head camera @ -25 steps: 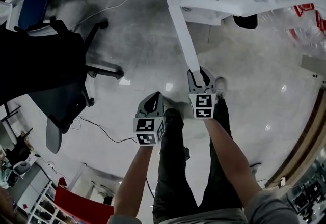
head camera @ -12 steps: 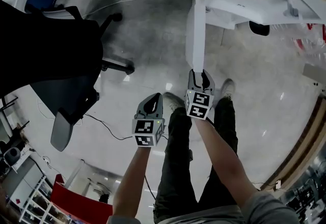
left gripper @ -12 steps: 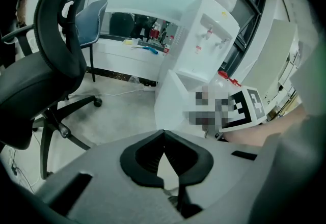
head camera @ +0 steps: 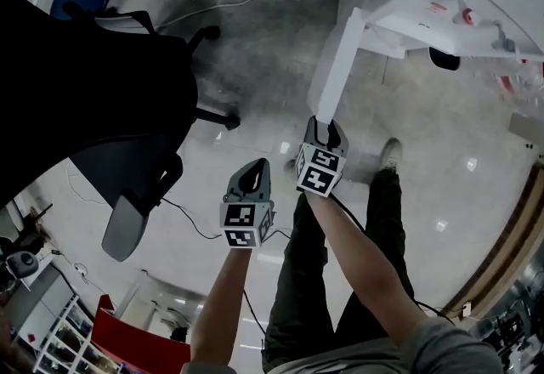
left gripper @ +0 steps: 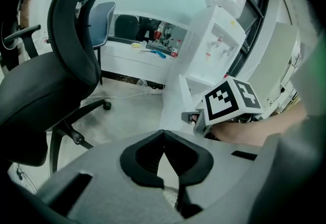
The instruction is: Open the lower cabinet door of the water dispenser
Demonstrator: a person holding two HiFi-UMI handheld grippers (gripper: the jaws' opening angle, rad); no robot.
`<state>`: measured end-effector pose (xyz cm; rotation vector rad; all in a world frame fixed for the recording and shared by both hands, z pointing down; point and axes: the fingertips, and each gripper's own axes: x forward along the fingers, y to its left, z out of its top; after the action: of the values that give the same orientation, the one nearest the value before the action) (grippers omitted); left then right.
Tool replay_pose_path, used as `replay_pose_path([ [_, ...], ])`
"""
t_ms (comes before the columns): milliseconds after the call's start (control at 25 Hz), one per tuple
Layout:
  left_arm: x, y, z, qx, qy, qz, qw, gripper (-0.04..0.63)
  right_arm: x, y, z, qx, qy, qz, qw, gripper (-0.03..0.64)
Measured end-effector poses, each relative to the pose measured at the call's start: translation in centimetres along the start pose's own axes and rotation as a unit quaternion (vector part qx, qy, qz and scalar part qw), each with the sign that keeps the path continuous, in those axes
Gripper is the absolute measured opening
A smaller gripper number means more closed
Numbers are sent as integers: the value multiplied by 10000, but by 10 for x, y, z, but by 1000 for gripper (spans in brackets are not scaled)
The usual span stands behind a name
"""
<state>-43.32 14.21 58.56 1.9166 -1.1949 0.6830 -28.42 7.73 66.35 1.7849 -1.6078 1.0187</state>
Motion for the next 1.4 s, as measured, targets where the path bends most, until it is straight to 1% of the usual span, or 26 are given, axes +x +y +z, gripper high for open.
replay_pose_path([
  [120,-5,14,4,-18,1,51,10000,8,6,17,4,163,80,-78,9998,164],
  [240,-9,24,6,4,16,91,10000,9,13,36,8,263,141,-49,9995,164],
  [480,-15,39,10,-12,38,161,9999,8,24,64,16,224,175,122,9995,163],
  [560,-16,42,12,-26,32,181,9998,8,27,71,18,142,175,198,9995,154],
  [680,-17,44,14,-73,19,202,9998,8,30,80,22,-36,161,342,9993,118],
  [880,-19,46,12,-180,5,252,9995,8,38,95,29,-300,149,638,9974,100],
  [1120,-23,47,9,-296,-6,326,9990,8,49,114,41,-518,189,1076,9927,86],
  [1400,-26,48,6,-321,1,354,9989,8,57,130,52,-807,146,1324,9878,79],
])
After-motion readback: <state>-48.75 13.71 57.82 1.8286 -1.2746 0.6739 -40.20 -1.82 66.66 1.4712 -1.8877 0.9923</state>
